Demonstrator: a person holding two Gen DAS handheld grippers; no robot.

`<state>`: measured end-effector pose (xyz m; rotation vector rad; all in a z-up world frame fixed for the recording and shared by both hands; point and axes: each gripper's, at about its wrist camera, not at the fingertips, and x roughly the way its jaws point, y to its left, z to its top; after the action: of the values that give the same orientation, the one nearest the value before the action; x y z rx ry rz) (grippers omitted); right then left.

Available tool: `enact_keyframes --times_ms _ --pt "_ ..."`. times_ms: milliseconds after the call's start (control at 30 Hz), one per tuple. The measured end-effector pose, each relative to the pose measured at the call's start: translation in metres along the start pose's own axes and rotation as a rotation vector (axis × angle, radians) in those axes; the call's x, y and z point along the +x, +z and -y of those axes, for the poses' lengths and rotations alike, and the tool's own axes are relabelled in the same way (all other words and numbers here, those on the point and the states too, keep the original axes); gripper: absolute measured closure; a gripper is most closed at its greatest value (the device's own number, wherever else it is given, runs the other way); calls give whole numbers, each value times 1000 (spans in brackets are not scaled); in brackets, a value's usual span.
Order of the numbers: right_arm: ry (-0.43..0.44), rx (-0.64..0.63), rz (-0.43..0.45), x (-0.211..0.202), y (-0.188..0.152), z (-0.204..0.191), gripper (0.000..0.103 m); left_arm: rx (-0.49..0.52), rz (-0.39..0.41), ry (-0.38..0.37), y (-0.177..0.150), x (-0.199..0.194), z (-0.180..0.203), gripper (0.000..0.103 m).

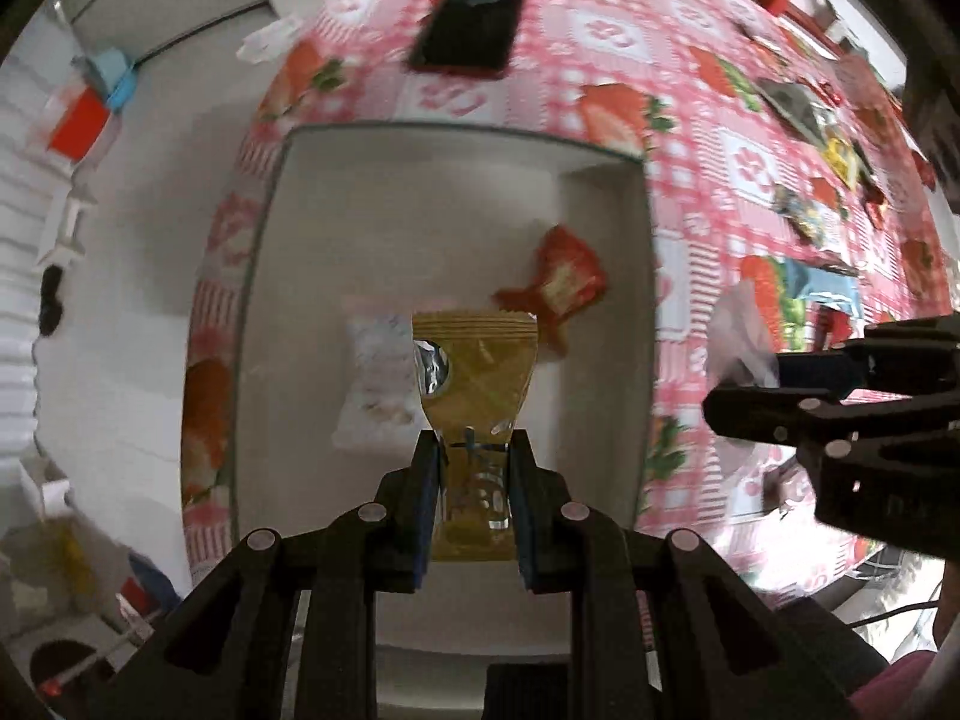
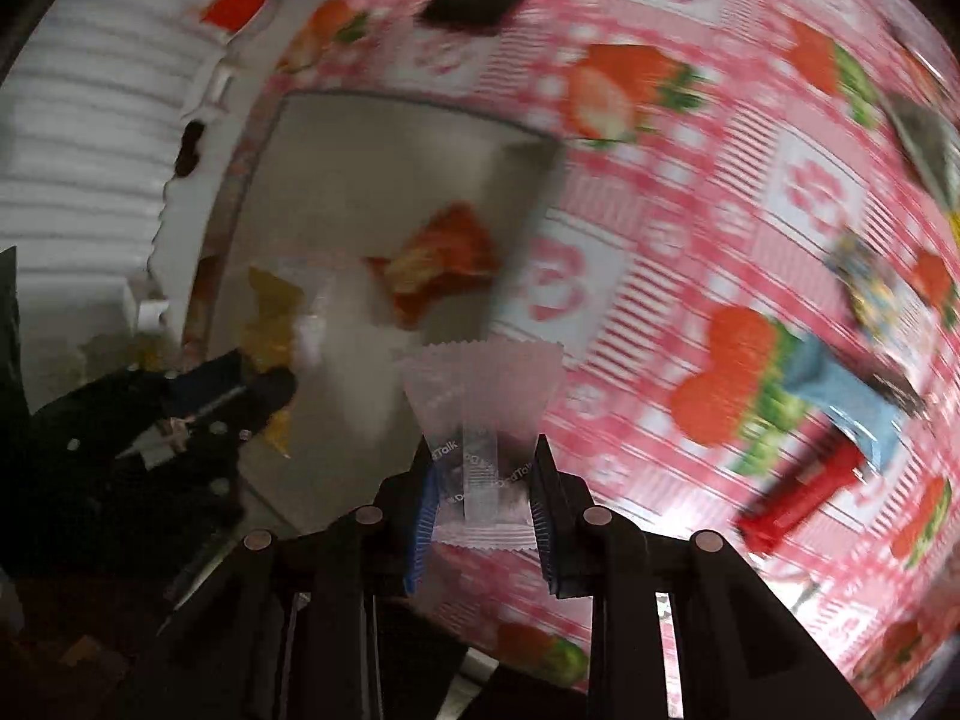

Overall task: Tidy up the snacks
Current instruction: 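Carry both items over the white tray and open both grippers to release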

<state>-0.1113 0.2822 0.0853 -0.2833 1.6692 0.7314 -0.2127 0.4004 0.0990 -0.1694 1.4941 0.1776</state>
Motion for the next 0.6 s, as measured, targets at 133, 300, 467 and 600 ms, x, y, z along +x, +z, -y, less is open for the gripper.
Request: enact_keyframes --times_ms 133,300,467,600 --pt "6 -56 -33 17 10 -28 73 -27 -23 0 -10 6 -17 79" --pt "5 -84 -80 39 15 -46 73 -42 -49 5 -20 14 -30 79" --pt "-14 -91 -106 56 22 -56 73 -30 -68 7 -26 21 -35 79" --pt "-21 -87 -119 68 28 -67 73 -15 -71 17 -29 23 -32 79"
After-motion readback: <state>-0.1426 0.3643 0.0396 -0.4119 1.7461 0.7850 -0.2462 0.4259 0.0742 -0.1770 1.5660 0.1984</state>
